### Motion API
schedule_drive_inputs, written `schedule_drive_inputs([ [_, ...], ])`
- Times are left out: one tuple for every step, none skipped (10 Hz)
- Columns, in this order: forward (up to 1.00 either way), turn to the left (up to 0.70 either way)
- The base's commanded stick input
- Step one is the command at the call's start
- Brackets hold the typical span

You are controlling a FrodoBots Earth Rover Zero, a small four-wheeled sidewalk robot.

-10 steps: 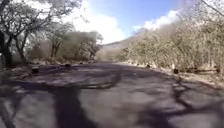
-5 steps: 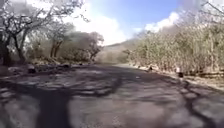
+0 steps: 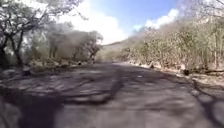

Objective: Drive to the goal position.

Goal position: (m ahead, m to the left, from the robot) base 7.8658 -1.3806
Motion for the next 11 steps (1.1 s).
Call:
schedule_drive_inputs([
  [0.70, 0.00],
  [0.70, 0.00],
  [0.70, 0.00],
  [0.70, 0.00],
  [0.70, 0.00],
  [0.70, 0.00],
  [0.70, 0.00],
  [0.70, 0.00],
  [0.70, 0.00],
  [0.70, 0.00],
  [0.70, 0.00],
])
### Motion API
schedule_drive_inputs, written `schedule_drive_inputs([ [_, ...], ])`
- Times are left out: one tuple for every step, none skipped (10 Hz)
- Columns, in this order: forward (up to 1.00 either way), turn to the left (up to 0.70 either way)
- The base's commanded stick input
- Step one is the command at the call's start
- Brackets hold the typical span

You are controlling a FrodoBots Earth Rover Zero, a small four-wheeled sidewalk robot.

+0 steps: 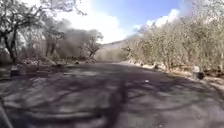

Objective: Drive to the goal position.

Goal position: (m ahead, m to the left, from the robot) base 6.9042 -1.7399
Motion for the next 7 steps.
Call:
schedule_drive_inputs([
  [0.70, 0.00],
  [0.70, 0.00],
  [0.70, 0.00],
  [0.70, 0.00],
  [0.70, 0.00],
  [0.70, 0.00],
  [0.70, 0.00],
])
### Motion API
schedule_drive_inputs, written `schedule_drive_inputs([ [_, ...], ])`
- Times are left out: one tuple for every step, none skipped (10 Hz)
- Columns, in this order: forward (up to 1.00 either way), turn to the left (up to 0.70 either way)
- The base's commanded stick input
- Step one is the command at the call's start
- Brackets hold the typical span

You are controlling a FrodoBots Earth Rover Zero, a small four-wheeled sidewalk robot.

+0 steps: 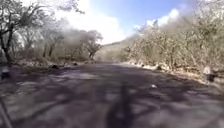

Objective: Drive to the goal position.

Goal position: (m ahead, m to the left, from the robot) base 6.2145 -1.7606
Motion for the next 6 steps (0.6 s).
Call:
schedule_drive_inputs([
  [0.70, 0.00],
  [0.70, 0.00],
  [0.70, 0.00],
  [0.70, 0.00],
  [0.70, 0.00],
  [0.70, 0.00],
])
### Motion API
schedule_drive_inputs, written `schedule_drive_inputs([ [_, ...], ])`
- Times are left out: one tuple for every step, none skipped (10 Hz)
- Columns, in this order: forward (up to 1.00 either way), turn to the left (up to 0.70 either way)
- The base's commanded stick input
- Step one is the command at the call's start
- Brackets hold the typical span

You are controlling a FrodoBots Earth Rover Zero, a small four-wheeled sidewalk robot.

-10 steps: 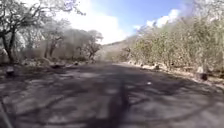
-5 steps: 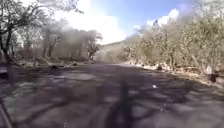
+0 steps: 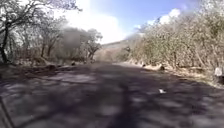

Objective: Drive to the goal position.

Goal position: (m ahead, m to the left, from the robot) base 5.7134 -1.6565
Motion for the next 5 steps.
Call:
schedule_drive_inputs([
  [0.70, 0.00],
  [0.70, 0.00],
  [0.70, 0.00],
  [0.70, 0.00],
  [0.70, 0.00],
])
